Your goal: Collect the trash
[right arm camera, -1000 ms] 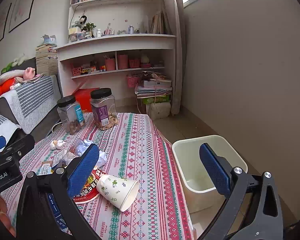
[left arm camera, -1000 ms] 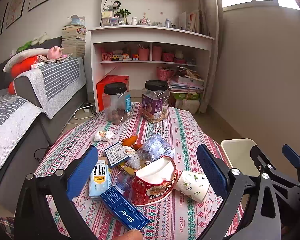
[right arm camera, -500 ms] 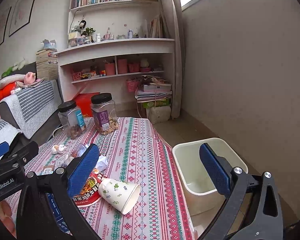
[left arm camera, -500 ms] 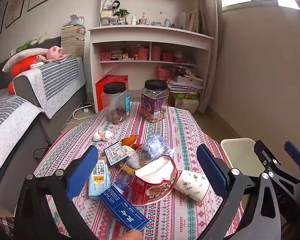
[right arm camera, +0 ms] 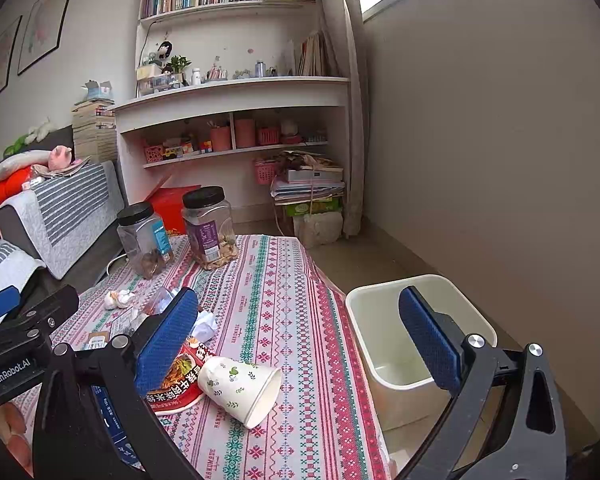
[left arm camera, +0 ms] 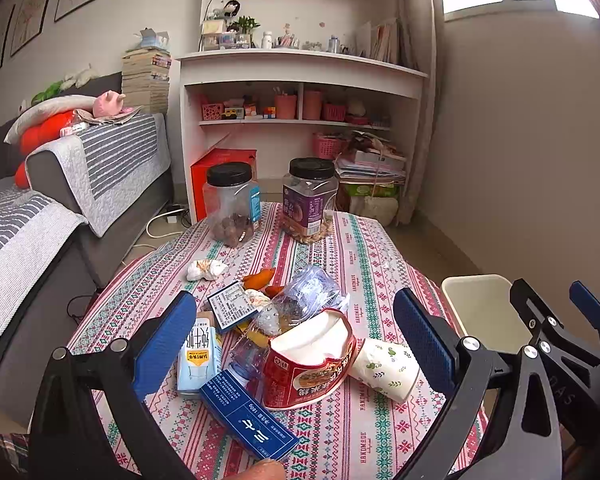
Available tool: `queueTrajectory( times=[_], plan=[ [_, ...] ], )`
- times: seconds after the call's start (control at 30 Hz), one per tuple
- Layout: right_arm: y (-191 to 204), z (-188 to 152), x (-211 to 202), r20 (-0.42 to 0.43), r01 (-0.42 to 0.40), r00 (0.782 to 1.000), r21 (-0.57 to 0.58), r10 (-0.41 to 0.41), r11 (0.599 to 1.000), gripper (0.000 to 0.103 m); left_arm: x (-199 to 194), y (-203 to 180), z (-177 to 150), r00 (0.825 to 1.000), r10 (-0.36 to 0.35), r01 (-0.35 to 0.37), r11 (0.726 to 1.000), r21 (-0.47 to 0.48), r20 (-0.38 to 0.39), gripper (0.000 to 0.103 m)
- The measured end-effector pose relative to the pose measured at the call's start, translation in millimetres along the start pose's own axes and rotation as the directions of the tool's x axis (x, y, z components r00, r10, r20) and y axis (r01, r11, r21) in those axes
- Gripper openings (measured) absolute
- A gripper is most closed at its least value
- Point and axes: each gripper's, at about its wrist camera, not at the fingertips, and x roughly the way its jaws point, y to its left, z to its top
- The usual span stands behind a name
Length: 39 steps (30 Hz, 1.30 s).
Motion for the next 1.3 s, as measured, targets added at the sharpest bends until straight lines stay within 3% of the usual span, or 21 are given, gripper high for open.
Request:
queueTrajectory(
  times=[0.53, 1.3],
  plan=[
    [-0.9, -0.7, -3.9, 0.041, 0.000, 0.999, -0.002, 0.000, 1.000, 0.096, 3.6, 2.5, -5.9, 1.000, -0.001, 0.001, 1.000, 0.001, -0.008, 0.096],
    [0.8, -3.6, 0.4, 0.005, -0.015, 1.000, 0.016, 0.015, 1.000, 0.096, 9.8, 7.9, -6.7, 0.999, 0.002, -0.002, 1.000, -0.004, -0.036, 0.096]
  ],
)
